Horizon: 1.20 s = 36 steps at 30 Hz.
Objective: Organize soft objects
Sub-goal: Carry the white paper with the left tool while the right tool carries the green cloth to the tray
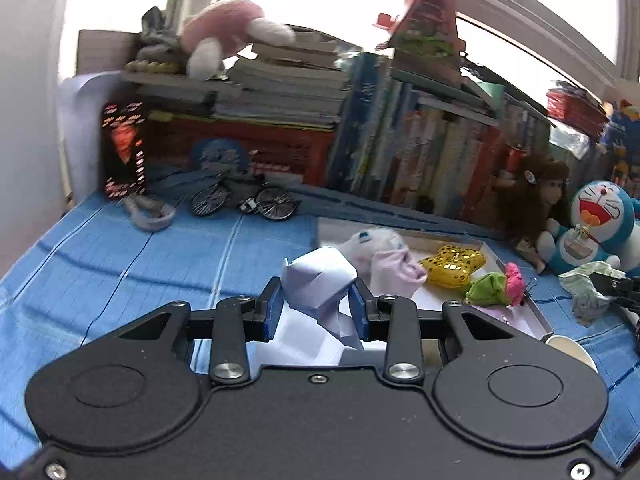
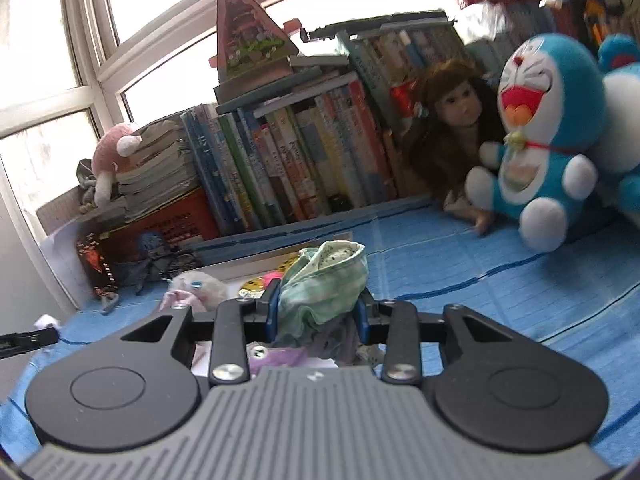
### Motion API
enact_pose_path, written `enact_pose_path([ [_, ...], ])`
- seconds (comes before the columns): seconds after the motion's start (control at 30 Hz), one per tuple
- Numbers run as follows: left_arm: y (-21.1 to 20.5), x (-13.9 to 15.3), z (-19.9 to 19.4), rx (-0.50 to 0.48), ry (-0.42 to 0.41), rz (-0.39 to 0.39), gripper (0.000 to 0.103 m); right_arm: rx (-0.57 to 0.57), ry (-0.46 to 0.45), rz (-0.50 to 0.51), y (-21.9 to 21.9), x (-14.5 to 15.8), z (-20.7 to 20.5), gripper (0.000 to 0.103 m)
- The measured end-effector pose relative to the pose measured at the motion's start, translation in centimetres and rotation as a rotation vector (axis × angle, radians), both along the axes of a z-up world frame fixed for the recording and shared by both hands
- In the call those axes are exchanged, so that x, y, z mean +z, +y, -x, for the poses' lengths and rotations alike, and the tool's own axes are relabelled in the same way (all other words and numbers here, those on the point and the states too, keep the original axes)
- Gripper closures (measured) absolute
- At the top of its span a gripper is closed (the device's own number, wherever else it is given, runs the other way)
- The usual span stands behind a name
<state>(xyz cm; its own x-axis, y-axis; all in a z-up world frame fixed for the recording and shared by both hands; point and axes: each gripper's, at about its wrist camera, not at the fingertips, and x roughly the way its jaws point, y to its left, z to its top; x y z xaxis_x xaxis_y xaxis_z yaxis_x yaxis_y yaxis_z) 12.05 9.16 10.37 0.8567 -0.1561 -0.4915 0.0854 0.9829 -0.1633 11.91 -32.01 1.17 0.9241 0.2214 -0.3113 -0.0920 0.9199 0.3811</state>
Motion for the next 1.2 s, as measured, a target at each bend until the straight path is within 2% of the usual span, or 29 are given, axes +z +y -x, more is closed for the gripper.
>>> enact_pose_path([
  [0.3, -2.3, 0.7, -5.0, -0.078, 0.085, 0.024, 0.07, 0.081, 0.083, -0.155, -0.3, -0.5, -3.5, 0.062],
  [0.43, -3.5, -0.1, -7.0, -0.109, 0.153, 0.044, 0.07, 0.093, 0.11, -0.147, 0.3, -0.9, -4.7, 0.062],
  [0.63, -5.3, -1.7, -9.9, -0.125, 0.244, 0.027, 0.07, 0.132, 0.156, -0.173, 1.2, -1.6, -6.1, 0.062],
  [0.77, -5.5, -2.7, -11.6, -0.122, 0.308, 0.045, 0.069, 0.125, 0.166, -0.148, 1.5, -1.7, -7.0, 0.062],
  [0.9, -6.0, -3.6, -12.8, -0.144, 0.373, 0.018, 0.069, 0.124, 0.18, -0.138, 1.4, -2.1, -7.8, 0.062],
  [1.03, -6.4, -4.4, -13.4, -0.144, 0.408, 0.0, 0.069, 0.123, 0.197, -0.127, 1.5, -2.7, -8.5, 0.062],
  [1.2, -6.4, -4.9, -14.0, -0.158, 0.449, 0.023, 0.068, 0.122, 0.221, -0.128, 1.3, -3.7, -8.8, 0.062],
])
